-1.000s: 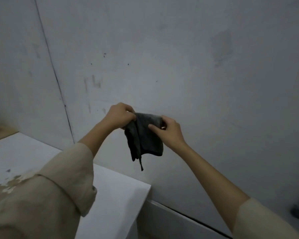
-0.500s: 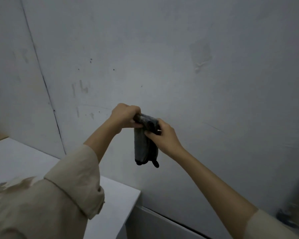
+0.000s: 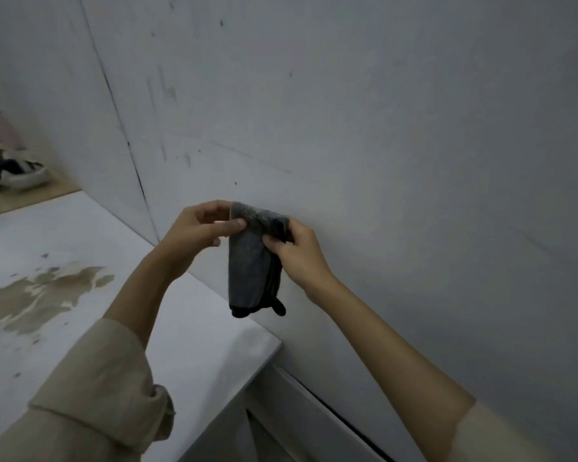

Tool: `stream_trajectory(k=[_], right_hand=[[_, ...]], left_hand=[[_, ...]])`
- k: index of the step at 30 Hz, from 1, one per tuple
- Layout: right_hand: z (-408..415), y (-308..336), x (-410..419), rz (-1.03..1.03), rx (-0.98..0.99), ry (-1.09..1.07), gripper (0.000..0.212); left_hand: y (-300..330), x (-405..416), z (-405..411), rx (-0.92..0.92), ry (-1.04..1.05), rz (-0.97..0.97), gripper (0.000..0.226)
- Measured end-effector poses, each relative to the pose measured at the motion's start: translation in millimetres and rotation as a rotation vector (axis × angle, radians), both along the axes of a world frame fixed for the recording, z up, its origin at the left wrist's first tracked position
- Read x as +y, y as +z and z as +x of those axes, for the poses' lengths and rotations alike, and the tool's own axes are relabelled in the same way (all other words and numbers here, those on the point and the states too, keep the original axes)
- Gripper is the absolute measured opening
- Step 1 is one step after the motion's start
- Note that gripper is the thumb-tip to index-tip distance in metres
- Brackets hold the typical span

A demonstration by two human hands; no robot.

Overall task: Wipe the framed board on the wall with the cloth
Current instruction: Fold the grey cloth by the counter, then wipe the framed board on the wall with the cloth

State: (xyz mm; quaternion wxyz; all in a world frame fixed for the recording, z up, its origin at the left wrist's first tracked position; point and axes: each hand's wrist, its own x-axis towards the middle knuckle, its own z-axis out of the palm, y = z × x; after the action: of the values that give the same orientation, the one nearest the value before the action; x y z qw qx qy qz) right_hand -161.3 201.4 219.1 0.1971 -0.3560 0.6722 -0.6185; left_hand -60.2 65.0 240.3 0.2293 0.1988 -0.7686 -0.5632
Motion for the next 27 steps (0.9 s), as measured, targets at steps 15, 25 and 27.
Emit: stream_trajectory(k=[15,25,27], right_hand=[[-14.3,-100.7,67.9,-0.211,0.252,-0.054,0.022],[35.8,-99.6,246.6,-0.307,0.485,-0.171,0.02],[47.5,-90.2,284.6,-0.322,0.529,-0.202,0.021]], left_hand=[[-133.1,98.6,-28.3,0.545,0.061,-0.195,0.022],[-135.2,277.0,7.5,0.626,0.013,-0.189,0.012],[-130.8,310.0,16.2,0.604,-0.065,-0.19,0.012]])
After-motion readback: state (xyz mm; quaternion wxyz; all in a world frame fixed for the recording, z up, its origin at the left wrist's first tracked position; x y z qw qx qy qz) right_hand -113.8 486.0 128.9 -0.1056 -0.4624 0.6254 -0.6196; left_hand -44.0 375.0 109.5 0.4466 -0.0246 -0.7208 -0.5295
